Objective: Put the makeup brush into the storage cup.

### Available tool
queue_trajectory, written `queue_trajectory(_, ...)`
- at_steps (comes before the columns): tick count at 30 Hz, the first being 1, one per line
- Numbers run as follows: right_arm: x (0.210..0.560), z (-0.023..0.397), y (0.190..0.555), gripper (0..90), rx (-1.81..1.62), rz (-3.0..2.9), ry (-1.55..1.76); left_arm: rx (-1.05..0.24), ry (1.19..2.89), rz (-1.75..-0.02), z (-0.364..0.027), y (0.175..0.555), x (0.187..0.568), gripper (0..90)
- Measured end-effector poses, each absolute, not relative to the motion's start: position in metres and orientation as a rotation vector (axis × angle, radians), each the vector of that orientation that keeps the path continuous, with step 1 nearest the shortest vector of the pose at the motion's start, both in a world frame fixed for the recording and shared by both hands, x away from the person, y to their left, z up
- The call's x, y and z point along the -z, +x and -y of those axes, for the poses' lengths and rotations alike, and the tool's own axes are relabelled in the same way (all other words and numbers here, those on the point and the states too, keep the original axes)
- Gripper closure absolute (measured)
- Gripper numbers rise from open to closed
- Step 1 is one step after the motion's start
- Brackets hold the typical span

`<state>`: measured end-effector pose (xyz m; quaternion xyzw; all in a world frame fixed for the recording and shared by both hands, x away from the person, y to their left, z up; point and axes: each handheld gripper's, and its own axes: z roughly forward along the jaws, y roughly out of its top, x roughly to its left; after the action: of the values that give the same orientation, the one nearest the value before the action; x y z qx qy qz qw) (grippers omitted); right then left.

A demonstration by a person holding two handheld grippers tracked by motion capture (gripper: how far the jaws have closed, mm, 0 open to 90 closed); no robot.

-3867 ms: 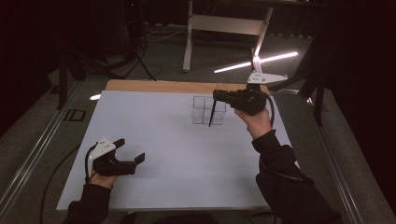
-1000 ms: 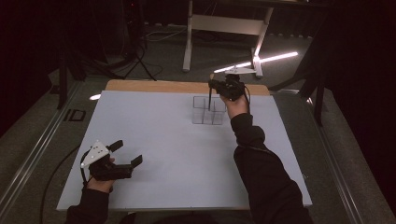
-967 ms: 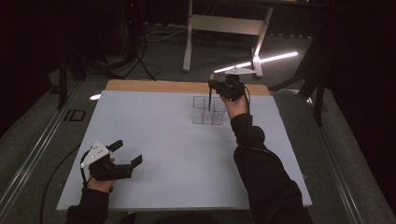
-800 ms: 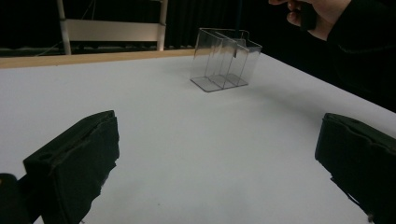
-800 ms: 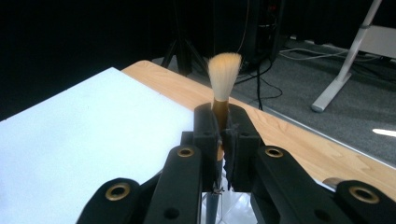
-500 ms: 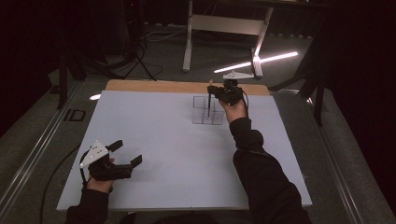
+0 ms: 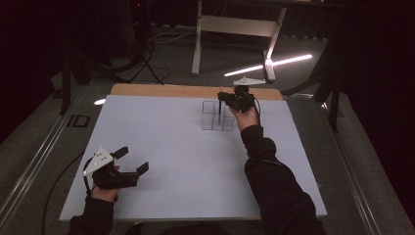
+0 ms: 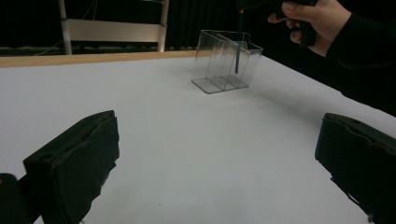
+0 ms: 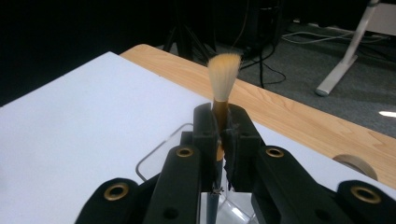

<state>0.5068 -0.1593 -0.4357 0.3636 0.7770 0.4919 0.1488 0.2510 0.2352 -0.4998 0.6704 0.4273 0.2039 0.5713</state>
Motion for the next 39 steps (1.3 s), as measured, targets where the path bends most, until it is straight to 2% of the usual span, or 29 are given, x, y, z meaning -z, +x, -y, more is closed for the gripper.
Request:
queue_trajectory(1,0.437,0.160,0.509,43.5,-1.452,-2.242,1.085,-0.488,1.564,-1.005,-0.236,0.251,0.499,0.1)
queue_trajectory(2,0.437,0.160,0.509,43.5,-1.452,-2.242,1.085,-0.488,1.564,-1.005,-0.236,0.251,0.499,0.1)
queue_trajectory(5,0.432,0.160,0.509,13.8,-1.434,-2.206,1.132,-0.488,1.567,-1.003,-0.236,0.251,0.499,0.1)
queue_trajectory(14,0.421,0.166,0.506,9.5,-1.448,-2.212,1.132,-0.478,1.578,-1.008,-0.235,0.251,0.500,0.0)
queue_trajectory(39,0.404,0.183,0.480,9.6,-1.434,-2.250,1.051,-0.465,1.585,-1.013,-0.234,0.251,0.502,0.0)
